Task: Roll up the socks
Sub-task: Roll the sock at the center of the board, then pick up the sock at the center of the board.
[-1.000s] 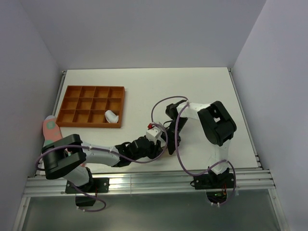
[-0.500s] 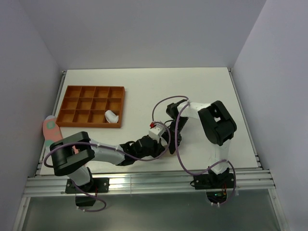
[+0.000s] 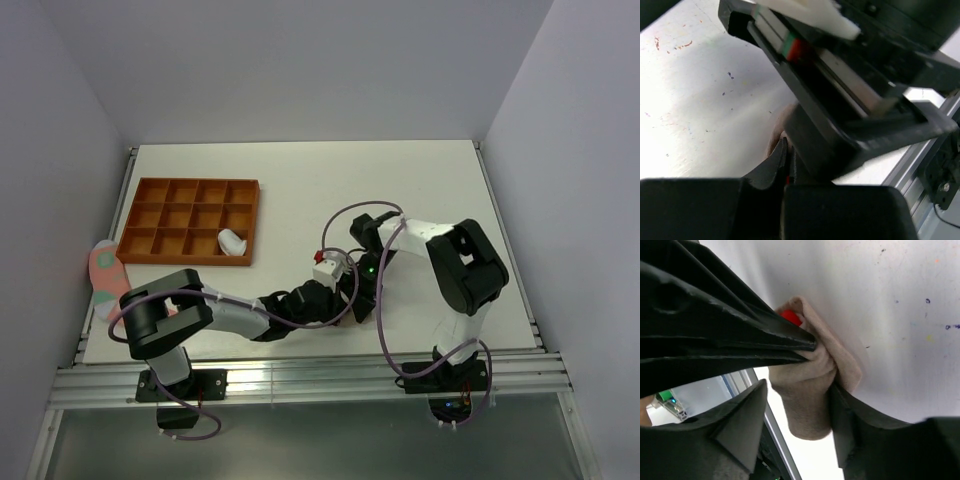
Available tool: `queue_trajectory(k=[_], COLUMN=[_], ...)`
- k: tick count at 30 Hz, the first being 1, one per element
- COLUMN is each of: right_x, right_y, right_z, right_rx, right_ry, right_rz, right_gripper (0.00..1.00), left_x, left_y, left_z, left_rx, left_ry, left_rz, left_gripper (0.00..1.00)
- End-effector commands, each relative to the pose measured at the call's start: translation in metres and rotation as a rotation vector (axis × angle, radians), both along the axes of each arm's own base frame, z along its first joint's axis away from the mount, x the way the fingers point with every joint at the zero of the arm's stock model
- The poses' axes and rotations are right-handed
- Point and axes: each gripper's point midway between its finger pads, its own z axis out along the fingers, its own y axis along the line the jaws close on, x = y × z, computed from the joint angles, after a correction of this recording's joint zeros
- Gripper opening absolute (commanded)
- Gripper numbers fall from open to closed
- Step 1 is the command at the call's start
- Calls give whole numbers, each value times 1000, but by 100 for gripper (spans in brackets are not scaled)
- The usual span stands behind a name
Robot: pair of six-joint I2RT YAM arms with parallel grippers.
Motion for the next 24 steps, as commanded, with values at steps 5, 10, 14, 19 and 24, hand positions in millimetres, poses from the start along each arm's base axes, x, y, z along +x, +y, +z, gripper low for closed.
queue_trajectory(k=[5, 10, 14, 19, 24], right_x=[47, 58, 63, 65, 68], right_y=[5, 0, -4, -3, -3], right_z=[-22, -18, -22, -24, -27], right_rx=[33, 38, 25, 11, -17], right_ry=[-238, -240, -235, -217, -196], right_rz=[17, -2, -9, -24, -55], right_gripper=[64, 65, 66, 66, 59], left_x=[-34, -35, -37, -39, -40], left_y=[42, 50, 58, 63, 65], left_z=[-77, -84, -84, -84, -86], left_rx=[262, 281, 274, 262, 259], left_ry=[175, 194, 203, 212, 216], left_rz=[-29, -4, 11, 25, 28], left_gripper=[0, 0, 0, 0, 0])
